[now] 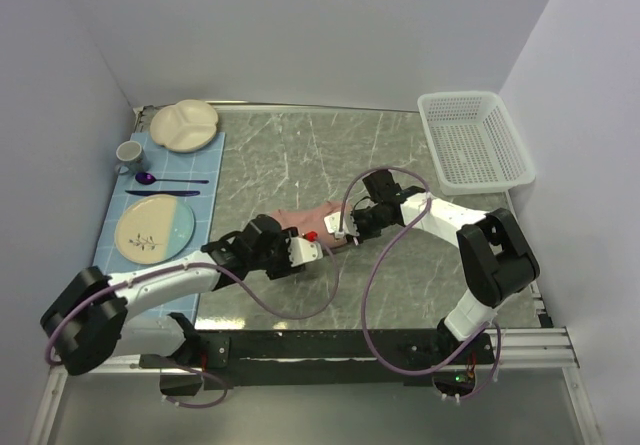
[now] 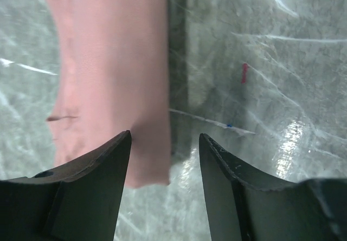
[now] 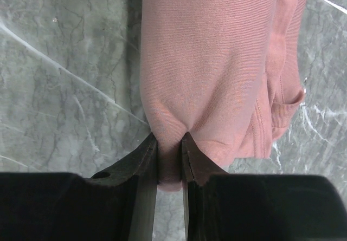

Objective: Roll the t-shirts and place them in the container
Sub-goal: Roll the T-shirt to the center of the board.

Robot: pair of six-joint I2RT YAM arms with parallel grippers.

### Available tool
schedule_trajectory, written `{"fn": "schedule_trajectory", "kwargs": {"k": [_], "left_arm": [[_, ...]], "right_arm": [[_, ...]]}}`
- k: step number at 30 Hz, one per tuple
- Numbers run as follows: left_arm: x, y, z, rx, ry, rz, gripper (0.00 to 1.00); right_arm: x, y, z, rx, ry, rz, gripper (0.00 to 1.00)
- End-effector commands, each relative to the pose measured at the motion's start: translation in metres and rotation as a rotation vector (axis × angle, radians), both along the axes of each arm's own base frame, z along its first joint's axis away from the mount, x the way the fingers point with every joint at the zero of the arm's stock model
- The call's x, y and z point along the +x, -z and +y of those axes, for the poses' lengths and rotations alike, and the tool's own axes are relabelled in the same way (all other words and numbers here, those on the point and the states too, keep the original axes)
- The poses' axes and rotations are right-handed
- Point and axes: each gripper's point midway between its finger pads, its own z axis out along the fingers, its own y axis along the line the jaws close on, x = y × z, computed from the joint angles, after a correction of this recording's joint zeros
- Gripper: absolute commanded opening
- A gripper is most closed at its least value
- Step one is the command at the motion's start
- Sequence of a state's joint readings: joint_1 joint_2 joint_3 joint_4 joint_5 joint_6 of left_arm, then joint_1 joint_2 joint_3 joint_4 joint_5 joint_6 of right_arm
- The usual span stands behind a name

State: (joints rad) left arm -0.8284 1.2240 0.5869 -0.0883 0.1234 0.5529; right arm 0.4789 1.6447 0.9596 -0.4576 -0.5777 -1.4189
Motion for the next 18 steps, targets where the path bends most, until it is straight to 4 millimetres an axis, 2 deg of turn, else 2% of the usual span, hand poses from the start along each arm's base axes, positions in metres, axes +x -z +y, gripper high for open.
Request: {"fn": "schedule_trajectory", "kwargs": {"k": [1, 6, 9, 12, 13, 14, 15, 16, 17, 18], "left_arm": [[0.002, 0.006, -0.009, -0.005, 0.015, -0.025, 0.58], [0.006, 0.024, 0.0, 0.063, -0.017, -0.019, 0.56], [0.012, 0.027, 0.003, 0.07, -0.034, -0.046, 0.53], [0.011, 0.026, 0.004, 0.058, -0.026, -0.014, 0.4], [0.022, 0.017, 0.009, 0.034, -0.065, 0.006, 0.35], [0.016, 0.012, 0.001, -0.027, -0.012, 0.076, 0.33], [0.017, 0.01, 0.002, -0.054, -0.004, 0.132, 0.33], [0.027, 0.0, 0.01, -0.077, -0.021, 0.206, 0.3], [0.016, 0.007, 0.005, -0.096, 0.028, 0.328, 0.3], [0.015, 0.007, 0.009, -0.108, 0.039, 0.399, 0.3]], "right_arm": [[-0.009, -0.009, -0.001, 0.023, 0.044, 0.059, 0.1], [-0.01, -0.008, -0.003, 0.026, 0.065, 0.08, 0.11], [-0.01, -0.008, -0.006, 0.025, 0.074, 0.09, 0.11], [-0.011, -0.01, -0.009, 0.025, 0.087, 0.134, 0.11], [-0.015, -0.011, -0.011, 0.016, 0.083, 0.154, 0.11], [-0.015, -0.012, -0.013, 0.019, 0.085, 0.156, 0.11], [-0.015, -0.014, -0.014, 0.023, 0.084, 0.158, 0.11], [-0.018, -0.017, -0.015, 0.014, 0.071, 0.168, 0.11], [-0.021, -0.017, -0.016, 0.008, 0.064, 0.185, 0.11], [-0.028, -0.017, -0.017, -0.001, 0.062, 0.226, 0.11]]}}
